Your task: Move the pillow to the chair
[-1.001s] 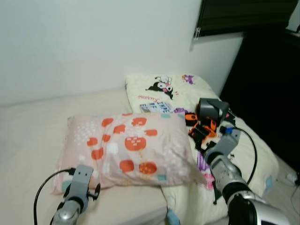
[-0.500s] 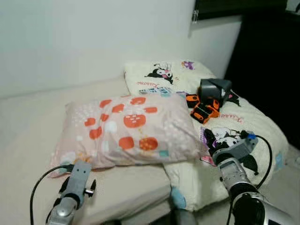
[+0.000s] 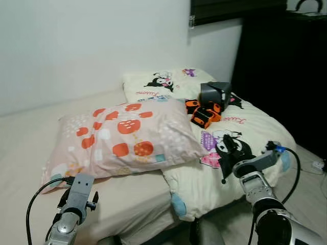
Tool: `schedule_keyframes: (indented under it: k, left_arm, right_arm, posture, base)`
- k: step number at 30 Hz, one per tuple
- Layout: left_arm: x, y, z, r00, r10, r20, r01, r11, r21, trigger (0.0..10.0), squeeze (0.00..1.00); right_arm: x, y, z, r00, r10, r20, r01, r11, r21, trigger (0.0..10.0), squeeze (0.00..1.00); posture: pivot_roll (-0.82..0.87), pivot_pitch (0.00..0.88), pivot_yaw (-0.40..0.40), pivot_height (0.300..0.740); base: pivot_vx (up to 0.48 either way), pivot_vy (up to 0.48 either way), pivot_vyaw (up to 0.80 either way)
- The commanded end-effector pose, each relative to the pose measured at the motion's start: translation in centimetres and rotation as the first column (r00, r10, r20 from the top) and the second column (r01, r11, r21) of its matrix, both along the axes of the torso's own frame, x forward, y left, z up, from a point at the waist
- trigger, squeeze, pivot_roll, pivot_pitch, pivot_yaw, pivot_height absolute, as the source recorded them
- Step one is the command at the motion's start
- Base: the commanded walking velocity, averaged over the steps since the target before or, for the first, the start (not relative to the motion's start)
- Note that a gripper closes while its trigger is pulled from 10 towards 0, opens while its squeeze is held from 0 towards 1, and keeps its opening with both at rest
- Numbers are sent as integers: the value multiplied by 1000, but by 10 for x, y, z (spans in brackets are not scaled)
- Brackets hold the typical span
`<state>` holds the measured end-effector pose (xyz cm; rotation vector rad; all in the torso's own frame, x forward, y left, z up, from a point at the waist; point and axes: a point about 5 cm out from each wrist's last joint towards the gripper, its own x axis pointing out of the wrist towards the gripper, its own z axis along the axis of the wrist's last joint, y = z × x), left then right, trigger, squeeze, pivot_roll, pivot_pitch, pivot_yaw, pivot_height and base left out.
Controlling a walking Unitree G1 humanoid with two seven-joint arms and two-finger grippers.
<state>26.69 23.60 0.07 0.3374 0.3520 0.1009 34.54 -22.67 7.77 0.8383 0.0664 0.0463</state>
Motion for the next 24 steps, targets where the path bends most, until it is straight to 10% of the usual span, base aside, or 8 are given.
schedule_keyframes:
  k: [1,8,14,24]
  left_arm:
    - [2,8,6,1000,6,29,-7,1000,30,10000,0]
    - [4,26,25,990,45,136,-60,992,114,10000,0]
    - [19,47,77,938,55,344,-114,981,155,10000,0]
    - [25,36,84,930,36,365,-98,983,152,10000,0]
  right_arm:
    - [3,16,-1,997,73,1,-73,997,-4,10000,0]
    - [4,62,-8,974,225,-7,-224,974,5,10000,0]
    - [11,73,1,975,221,13,-222,975,34,10000,0]
    - [10,80,-1,966,260,11,-260,966,0,10000,0]
  posture:
    - [-152,20,26,506]
    - [-105,44,41,506]
    - [-64,62,32,506]
    - [-84,71,49,506]
  base:
    - [0,0,0]
    - [0,0,0]
    - [0,0,0]
    - [0,0,0]
